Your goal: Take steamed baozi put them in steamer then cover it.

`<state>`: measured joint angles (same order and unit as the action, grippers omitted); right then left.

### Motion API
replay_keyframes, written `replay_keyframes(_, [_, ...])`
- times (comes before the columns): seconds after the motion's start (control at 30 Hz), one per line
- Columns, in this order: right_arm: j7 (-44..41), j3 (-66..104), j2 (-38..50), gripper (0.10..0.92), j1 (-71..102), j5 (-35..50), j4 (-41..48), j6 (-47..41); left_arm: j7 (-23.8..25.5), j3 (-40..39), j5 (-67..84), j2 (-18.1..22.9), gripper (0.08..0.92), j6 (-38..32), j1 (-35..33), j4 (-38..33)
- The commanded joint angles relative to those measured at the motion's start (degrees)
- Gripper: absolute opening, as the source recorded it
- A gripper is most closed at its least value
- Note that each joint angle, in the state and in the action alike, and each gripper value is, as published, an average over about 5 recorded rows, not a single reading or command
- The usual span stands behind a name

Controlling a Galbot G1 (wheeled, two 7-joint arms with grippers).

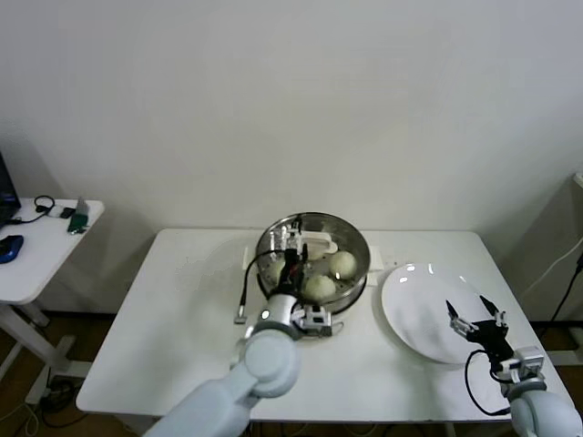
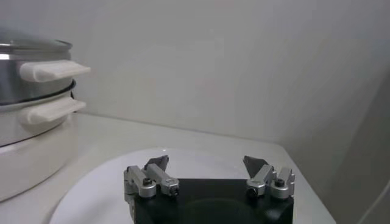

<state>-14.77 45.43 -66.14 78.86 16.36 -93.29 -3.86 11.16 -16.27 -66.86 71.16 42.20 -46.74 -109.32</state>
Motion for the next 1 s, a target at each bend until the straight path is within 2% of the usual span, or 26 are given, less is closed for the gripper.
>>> replay_keyframes(0.03, [0.0, -0.1, 0.1, 0.823, -0.4, 0.0, -0.1, -0.8, -6.1, 10.2, 18.1, -8.3, 0.823, -2.4, -9.0, -14.0])
replay_keyframes(0.2, [-0.3, -0.3, 0.1, 0.823, -0.2, -0.3, -0.6, -0.2, -15.2, 22.5, 34.1, -9.7, 0.823, -10.7, -16.9, -16.3])
replay_keyframes(0.3, [-0.5, -0.5, 0.3, 0.823, 0.0, -0.3, -0.9, 0.4, -20.8, 30.0, 43.4, -8.5, 0.823, -17.2, -21.0, -16.3])
replay_keyframes(0.37, [-0.6, -0.6, 0.3, 0.823, 0.2, -0.3, -1.2, 0.9, -22.7, 35.1, 47.3, -7.0, 0.823, -22.3, -24.2, -15.2])
replay_keyframes(0.5, [-0.8, -0.9, 0.3, 0.823, 0.9, -0.2, -2.2, 2.0, -24.3, 43.8, 55.0, -3.2, 0.823, -33.1, -32.0, -11.1])
replay_keyframes(0.67, [-0.9, -1.1, 0.2, 0.823, 1.8, 0.1, -3.3, 5.0, -24.1, 50.1, 61.6, 3.1, 0.823, -43.6, -38.7, -5.3])
replay_keyframes(0.8, [-0.9, -1.5, 0.0, 0.823, 1.9, 1.2, -3.9, 8.0, -23.5, 51.6, 64.2, 7.0, 0.823, -47.1, -41.2, -1.2])
replay_keyframes(1.0, [0.0, -2.6, -0.6, 0.823, 2.0, 1.3, -4.2, 9.4, -23.6, 50.0, 66.4, 7.7, 0.823, -48.2, -41.2, 2.4])
